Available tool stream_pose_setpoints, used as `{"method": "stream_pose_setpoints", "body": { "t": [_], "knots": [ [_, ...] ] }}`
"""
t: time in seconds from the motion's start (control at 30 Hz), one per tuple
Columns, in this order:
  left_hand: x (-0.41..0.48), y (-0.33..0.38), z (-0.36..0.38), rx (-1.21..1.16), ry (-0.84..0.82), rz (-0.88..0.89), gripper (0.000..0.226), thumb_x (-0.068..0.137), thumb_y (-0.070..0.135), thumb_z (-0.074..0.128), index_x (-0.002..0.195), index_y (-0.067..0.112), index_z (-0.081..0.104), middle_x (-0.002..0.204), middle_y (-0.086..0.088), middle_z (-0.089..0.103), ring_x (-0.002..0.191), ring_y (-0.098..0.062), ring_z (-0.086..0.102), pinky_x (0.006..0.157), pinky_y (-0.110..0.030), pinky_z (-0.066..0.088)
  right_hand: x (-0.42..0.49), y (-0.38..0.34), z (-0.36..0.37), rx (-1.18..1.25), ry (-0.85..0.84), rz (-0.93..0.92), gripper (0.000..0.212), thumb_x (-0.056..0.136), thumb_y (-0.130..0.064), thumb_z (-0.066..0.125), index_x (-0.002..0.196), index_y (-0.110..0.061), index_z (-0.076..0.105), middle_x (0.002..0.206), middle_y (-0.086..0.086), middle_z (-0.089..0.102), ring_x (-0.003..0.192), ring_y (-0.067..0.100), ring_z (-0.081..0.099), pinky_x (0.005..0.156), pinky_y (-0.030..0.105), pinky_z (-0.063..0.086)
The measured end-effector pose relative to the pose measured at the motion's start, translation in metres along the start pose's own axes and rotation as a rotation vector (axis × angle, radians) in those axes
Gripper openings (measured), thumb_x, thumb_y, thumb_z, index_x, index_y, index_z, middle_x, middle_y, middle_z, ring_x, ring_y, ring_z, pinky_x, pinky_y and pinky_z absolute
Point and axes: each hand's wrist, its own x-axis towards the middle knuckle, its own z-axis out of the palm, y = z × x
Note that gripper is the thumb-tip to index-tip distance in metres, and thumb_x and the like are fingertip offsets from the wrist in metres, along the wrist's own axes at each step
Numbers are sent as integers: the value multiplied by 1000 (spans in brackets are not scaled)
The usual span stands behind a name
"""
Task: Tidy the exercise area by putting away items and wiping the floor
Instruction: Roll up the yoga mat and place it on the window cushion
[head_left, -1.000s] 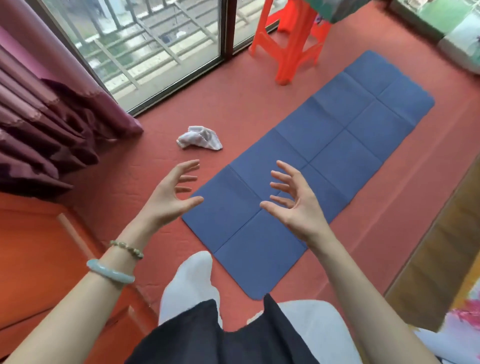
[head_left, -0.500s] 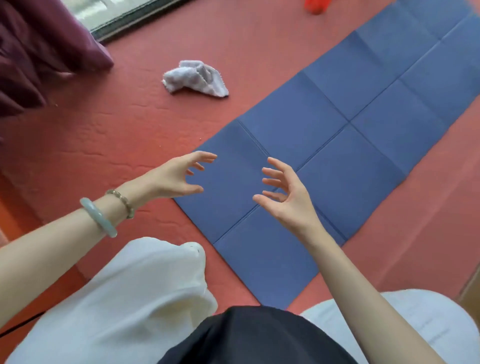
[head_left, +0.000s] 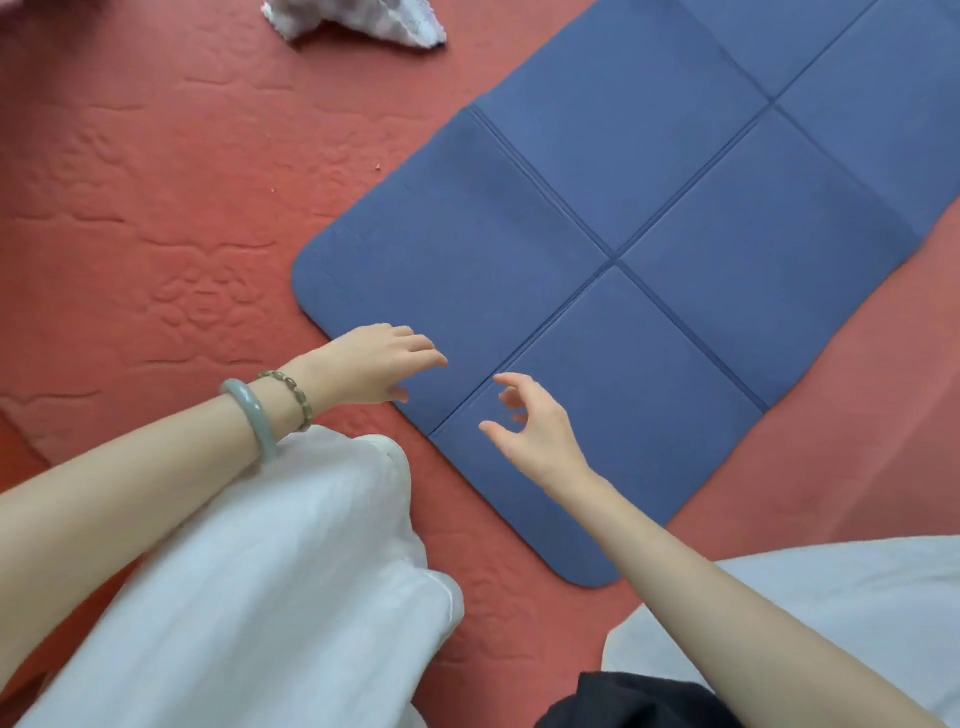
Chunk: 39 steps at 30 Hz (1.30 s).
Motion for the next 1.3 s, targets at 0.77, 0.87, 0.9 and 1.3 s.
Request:
{"method": "stream_pose_setpoints", "body": {
  "t": [0.77,0.87,0.9,1.3],
  "knots": [
    [27,-34,61,264,148,454,34,83,29,36,79,14,66,91,-3,66,74,-23,64,51,-32,50,-1,64,57,-412,-163,-7,29,81,-29,63,104,-12,56,105,3,49,100,20,45,78,28,38],
    [26,-30,55,176,185,428,21,79,15,44,80,13,64,74,-1,62,62,-22,61,49,-30,48,-5,60,44,-223,-120,52,20,80,-21,62,98,-12,66,95,1,60,91,17,55,83,33,46],
    [29,-27,50,150,212,404,19,75,10,46,81,13,63,70,0,61,60,-23,60,51,-30,47,-6,58,38,-185,-78,69,18,81,-18,61,95,-12,69,90,1,64,86,17,58,82,34,47],
    [65,11,41,265,615,224,15,91,5,49,82,10,60,82,-6,59,70,-26,52,66,-35,39,32,68,4,-221,17,324,7,95,-15,46,101,-15,50,85,4,58,85,30,54,72,36,43]
  ]
}}
